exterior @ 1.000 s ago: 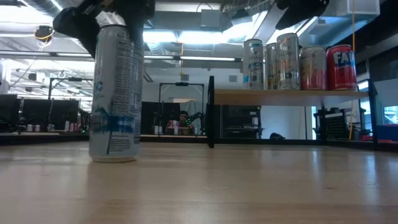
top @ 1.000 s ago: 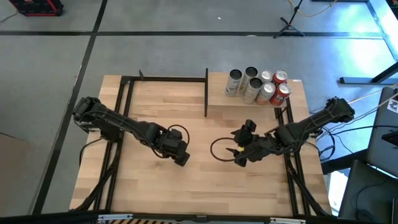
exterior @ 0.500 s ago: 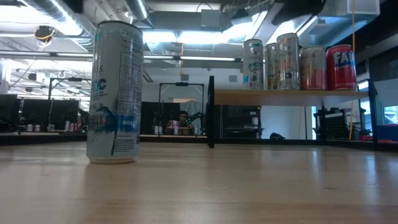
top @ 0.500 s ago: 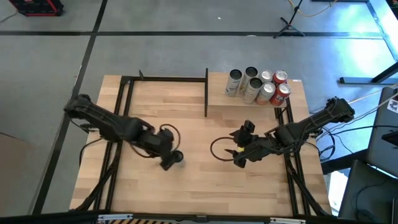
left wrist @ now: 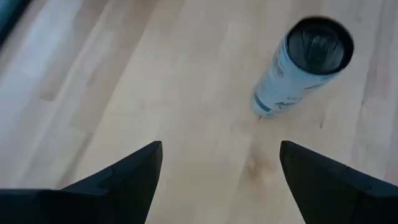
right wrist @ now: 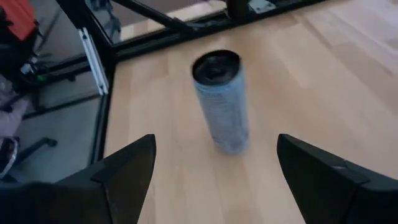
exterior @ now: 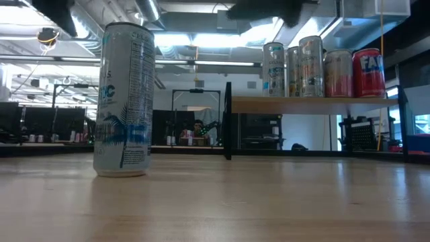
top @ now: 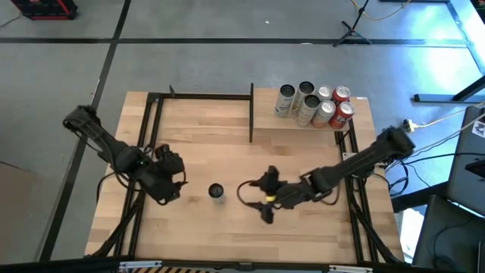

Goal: Place canned beverage on shelf
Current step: Put the white blue soda can on the shelf aligned with the other white blue soda can

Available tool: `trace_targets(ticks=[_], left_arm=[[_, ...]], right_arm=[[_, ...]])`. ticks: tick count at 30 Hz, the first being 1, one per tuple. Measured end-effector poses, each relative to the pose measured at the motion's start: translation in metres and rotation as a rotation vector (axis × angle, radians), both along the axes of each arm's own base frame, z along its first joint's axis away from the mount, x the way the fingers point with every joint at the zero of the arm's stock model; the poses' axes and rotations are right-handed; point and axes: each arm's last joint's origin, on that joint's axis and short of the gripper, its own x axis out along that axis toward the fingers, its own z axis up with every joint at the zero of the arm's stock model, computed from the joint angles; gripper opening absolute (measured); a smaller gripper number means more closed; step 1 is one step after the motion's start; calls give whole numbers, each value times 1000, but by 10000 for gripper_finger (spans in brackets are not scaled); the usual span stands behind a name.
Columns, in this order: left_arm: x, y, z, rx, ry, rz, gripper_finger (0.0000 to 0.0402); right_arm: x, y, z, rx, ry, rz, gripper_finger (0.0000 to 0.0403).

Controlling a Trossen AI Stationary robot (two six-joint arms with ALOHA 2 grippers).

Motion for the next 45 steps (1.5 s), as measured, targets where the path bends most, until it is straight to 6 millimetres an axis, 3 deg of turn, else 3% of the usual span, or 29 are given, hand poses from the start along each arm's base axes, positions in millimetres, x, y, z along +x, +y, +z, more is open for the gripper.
trace_targets(ticks=[4, 10, 13, 19, 28, 37, 45], left_arm=[[-8, 7, -34, -36, -77, -6, 313], [7, 3, -80, -46, -153, -110, 313], [14, 5, -100, -33, -155, -100, 313], [29, 13, -122, 0, -190, -88, 313], [47, 18, -128, -44, -240, -50, 313], [40, -1, -128, -127, -243, -102, 313], [36, -10, -127, -155, -256, -131, 313]], right_arm=[[22, 10, -29, 9, -29, -12, 325], [45, 21, -79, -27, 17, -30, 325], [56, 26, -86, -34, -4, -56, 325], [77, 22, -95, -60, -12, -125, 325], [86, 13, -97, -70, 5, -155, 325], [83, 6, -99, -91, 70, -158, 325], [71, 1, -80, -121, 118, -166, 325]])
